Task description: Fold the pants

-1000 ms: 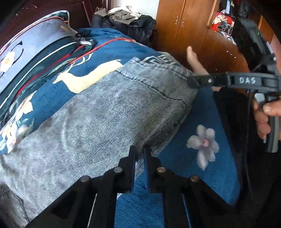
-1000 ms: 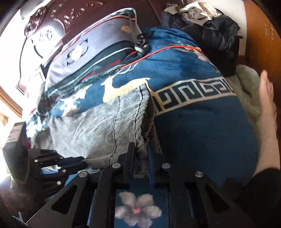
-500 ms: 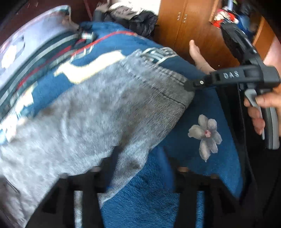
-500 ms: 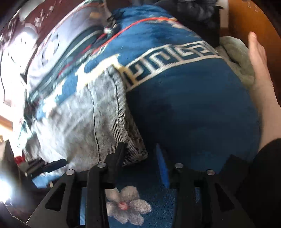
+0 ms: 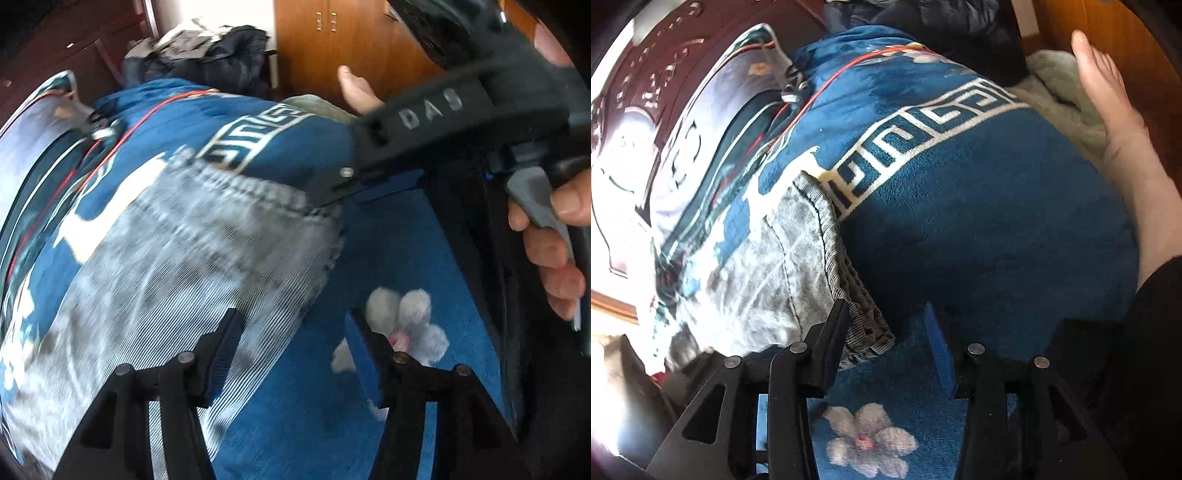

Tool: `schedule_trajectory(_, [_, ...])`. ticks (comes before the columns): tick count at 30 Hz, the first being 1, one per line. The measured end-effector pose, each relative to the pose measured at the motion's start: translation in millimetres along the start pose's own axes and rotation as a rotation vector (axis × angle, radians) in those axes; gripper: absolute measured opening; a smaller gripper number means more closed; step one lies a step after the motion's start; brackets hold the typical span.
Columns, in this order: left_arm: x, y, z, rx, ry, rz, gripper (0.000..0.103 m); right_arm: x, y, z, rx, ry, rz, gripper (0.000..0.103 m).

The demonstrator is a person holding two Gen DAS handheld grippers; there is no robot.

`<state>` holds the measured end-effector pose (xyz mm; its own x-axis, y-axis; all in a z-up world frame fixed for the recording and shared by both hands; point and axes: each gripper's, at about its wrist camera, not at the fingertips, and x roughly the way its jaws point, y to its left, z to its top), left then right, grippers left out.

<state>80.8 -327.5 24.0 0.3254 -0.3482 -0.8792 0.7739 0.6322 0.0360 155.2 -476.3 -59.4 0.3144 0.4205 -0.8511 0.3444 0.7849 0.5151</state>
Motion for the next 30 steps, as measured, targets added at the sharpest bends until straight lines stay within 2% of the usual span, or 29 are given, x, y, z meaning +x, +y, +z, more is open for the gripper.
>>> schedule_trajectory(4, [12.4, -3.2, 9.2, 0.009, 0.016, -0.01, 0.055, -6.2, -2.2, 2.4, 0.017, -0.027, -0.007, 0.041])
schedule_trajectory(9, [25.8, 8.7, 12.5, -0.068, 0.03, -0.047, 0.055, -6.9, -10.7, 8.3, 0.086, -0.036, 0.027, 0.042])
schedule_trajectory(14, [25.8, 2.3, 8.3, -0.052, 0.015, -0.017, 0.055, -5.5, -11.3, 11.5, 0.112, -0.044, 0.045, 0.042])
schedule_trajectory(15, [25.2, 2.5, 7.6, -0.056, 0.016, -0.016, 0.052, -5.2, -11.1, 12.2, 0.116, -0.047, 0.05, 0.042])
schedule_trajectory(16, [23.3, 2.4, 6.6, -0.063, 0.015, -0.001, 0.042, -5.0, -11.0, 12.4, 0.119, -0.047, 0.055, 0.042])
schedule_trajectory(17, [21.6, 4.6, 5.9, -0.074, 0.013, 0.011, 0.039, -4.9, -11.3, 12.5, 0.125, -0.049, 0.062, 0.042])
schedule_trajectory(19, [15.7, 15.4, 4.3, -0.14, -0.001, -0.028, 0.029, -4.4, -12.4, 13.0, 0.131, -0.051, 0.08, 0.042])
schedule_trajectory(21, [8.9, 30.3, 1.4, -0.241, -0.017, -0.104, 0.026, -3.9, -11.6, 14.1, 0.131, -0.057, 0.113, 0.042])
schedule_trajectory(24, [-1.2, 53.5, -9.7, -0.409, -0.061, -0.238, 0.025, 2.0, -4.6, 19.2, 0.099, -0.043, 0.132, 0.048])
schedule_trajectory(26, [-4.3, 62.8, -17.8, -0.477, -0.079, -0.292, 0.025, 8.9, 0.4, 22.1, 0.082, -0.027, 0.145, 0.058])
schedule_trajectory(30, [-4.3, 67.8, -28.5, -0.521, -0.087, -0.327, 0.024, 33.2, 3.4, 28.5, 0.14, 0.041, 0.278, 0.059])
